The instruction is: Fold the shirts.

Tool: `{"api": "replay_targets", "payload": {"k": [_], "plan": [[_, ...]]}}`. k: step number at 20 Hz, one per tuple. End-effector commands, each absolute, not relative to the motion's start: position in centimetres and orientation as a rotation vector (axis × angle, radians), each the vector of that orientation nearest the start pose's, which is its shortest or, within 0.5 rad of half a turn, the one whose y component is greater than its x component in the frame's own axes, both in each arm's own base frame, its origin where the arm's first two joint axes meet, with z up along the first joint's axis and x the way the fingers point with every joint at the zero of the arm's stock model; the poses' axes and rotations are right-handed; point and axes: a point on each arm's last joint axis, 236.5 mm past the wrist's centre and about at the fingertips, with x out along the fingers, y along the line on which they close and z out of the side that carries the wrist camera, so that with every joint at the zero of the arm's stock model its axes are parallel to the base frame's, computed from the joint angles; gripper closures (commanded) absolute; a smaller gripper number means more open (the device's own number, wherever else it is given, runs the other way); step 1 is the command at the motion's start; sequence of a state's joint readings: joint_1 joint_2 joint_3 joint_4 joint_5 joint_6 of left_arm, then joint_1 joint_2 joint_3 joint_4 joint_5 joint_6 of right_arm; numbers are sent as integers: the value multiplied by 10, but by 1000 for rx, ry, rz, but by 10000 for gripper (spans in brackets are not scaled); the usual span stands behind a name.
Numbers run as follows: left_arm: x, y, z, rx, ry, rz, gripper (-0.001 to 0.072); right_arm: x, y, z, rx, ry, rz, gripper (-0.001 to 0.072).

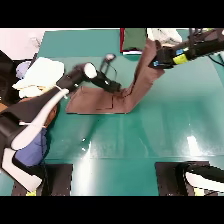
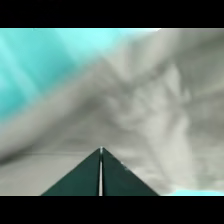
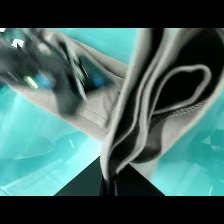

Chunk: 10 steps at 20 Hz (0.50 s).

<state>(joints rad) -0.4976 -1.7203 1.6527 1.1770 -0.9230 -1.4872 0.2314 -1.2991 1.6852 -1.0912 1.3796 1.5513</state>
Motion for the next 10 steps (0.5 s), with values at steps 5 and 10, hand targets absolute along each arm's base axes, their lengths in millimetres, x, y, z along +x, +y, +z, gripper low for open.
{"api": "replay_targets", "payload": {"k": [5, 10], "plan": [[490, -138, 202, 23, 713, -337, 682, 400, 352, 176, 321, 931, 835, 693], [460, -82, 272, 55, 582, -224, 681, 401, 468, 99, 307, 859, 900, 586]]}}
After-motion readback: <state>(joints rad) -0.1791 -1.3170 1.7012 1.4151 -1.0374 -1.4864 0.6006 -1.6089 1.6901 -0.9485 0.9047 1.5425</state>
